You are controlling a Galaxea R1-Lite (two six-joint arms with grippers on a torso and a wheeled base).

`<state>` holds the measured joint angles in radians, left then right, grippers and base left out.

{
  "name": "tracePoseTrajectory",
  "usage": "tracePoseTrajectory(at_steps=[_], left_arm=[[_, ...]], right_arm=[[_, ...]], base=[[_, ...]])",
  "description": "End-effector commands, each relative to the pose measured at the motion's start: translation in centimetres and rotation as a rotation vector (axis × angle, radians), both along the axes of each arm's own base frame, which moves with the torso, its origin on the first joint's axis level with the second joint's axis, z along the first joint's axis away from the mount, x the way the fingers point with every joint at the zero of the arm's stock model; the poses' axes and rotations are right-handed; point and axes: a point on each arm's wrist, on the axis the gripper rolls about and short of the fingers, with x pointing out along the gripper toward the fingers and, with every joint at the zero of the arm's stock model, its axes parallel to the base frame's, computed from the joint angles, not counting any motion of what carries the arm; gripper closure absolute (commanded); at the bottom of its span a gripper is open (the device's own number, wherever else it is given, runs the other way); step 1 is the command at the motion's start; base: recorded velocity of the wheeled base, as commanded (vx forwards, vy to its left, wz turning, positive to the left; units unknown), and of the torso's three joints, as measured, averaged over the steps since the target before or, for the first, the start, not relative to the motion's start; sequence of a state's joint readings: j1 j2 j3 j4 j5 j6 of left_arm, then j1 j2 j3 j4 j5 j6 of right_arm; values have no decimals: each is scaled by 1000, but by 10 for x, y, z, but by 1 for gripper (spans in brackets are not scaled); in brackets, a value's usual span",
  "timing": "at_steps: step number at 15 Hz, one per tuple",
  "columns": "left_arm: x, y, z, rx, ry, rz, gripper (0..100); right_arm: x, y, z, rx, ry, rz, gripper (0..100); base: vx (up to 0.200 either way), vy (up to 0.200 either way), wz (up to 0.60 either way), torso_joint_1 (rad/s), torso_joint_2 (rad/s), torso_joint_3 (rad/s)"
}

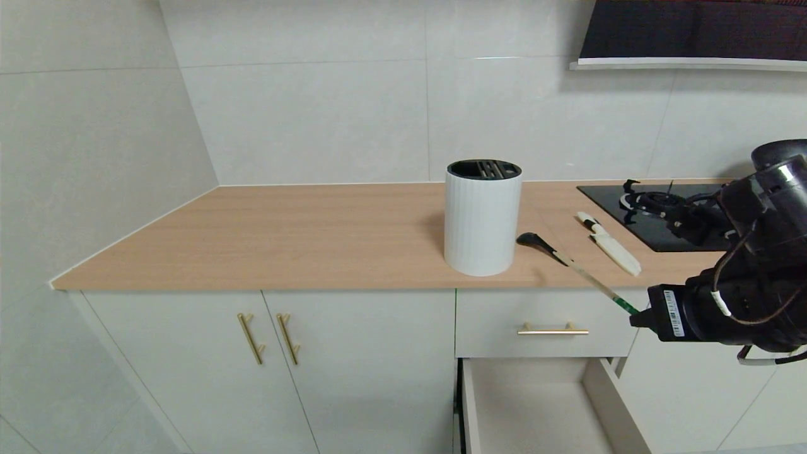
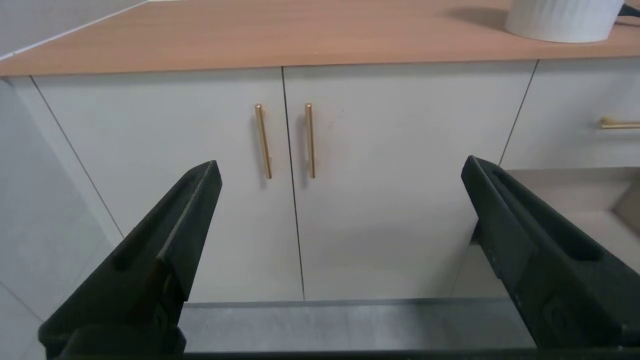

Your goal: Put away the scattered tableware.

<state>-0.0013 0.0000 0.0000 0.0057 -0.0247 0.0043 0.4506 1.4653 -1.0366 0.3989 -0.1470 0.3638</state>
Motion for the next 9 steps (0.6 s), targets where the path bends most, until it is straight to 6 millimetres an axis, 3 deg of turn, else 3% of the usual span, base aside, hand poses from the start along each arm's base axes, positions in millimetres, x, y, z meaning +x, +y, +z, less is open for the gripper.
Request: tracePoseTrajectory(at_steps=[1,9], left_arm=[[0,0,0,0,0,0,0],[0,0,0,0,0,0,0]], right_arm=[[-4,-2,-2,-7,2,5,100],[-5,7,-23,-66,72,67,100]], base=[[0,0,0,0,0,0],[0,0,0,0,0,0]])
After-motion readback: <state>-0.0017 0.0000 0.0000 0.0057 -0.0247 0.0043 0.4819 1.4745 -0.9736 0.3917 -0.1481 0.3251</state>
